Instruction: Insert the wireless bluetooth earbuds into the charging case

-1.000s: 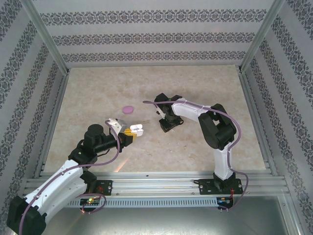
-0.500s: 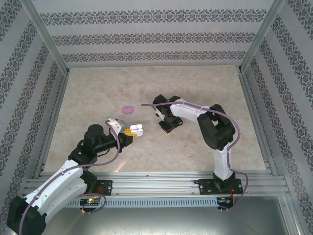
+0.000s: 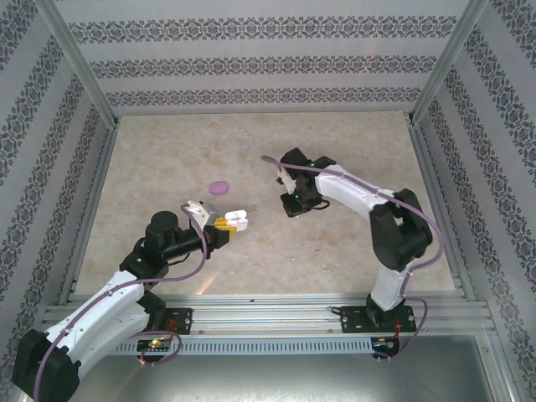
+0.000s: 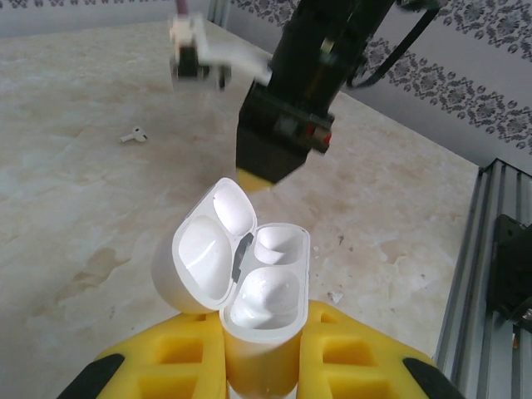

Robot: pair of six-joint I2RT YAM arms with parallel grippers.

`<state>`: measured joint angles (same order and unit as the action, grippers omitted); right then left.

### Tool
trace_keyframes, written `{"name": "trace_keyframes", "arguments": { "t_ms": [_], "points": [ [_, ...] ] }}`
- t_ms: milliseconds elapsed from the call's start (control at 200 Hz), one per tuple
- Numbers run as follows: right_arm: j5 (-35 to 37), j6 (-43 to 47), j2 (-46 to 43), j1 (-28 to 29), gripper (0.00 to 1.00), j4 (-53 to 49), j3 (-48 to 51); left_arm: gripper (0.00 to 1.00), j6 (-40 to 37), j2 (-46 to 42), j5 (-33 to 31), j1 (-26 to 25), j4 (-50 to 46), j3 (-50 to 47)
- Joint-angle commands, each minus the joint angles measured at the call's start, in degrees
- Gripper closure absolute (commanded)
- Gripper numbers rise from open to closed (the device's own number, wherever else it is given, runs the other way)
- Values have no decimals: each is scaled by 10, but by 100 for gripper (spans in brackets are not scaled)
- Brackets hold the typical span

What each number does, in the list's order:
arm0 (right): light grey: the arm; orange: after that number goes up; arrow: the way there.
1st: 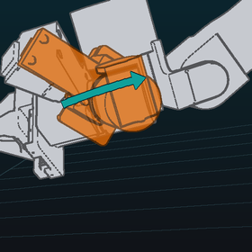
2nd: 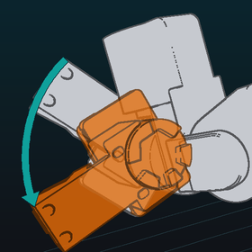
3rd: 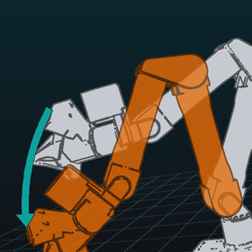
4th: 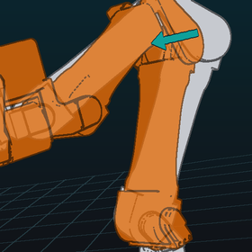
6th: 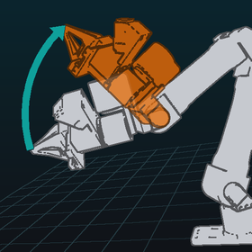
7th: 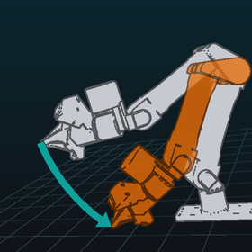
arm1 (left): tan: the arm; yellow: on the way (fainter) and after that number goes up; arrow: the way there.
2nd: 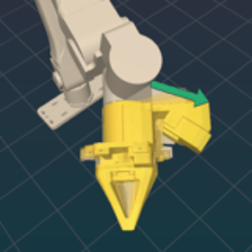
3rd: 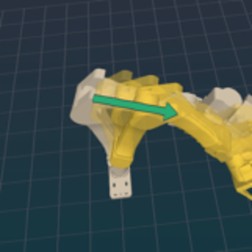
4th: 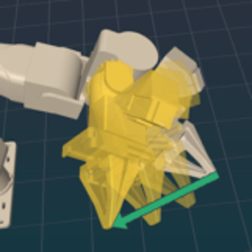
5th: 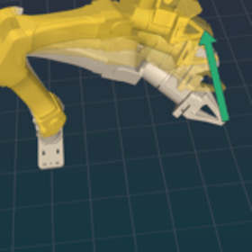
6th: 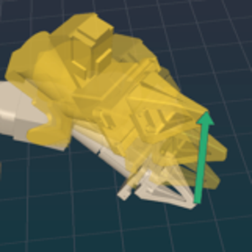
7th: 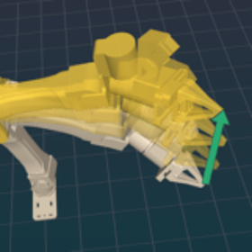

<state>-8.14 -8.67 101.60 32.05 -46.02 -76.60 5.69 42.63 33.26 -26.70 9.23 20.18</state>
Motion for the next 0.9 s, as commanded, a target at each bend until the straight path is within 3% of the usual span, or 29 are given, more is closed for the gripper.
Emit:
{"name": "trace_keyframes", "arguments": {
  "t_ms": [0,200,435,639,899],
  "points": [
    [-39,-35,-80,2,88,29,15,100,3,34,45,-11,86,15],
    [-37,-80,-236,-1,87,83,65,100,-55,109,37,-52,108,75],
    [-81,-144,-388,7,87,185,135,100,-51,177,35,-83,183,123],
    [-104,-157,-426,52,87,230,139,100,-54,206,31,-110,191,151],
    [-99,-160,-413,88,87,271,150,100,-37,209,9,-123,200,160]
  ]
}}
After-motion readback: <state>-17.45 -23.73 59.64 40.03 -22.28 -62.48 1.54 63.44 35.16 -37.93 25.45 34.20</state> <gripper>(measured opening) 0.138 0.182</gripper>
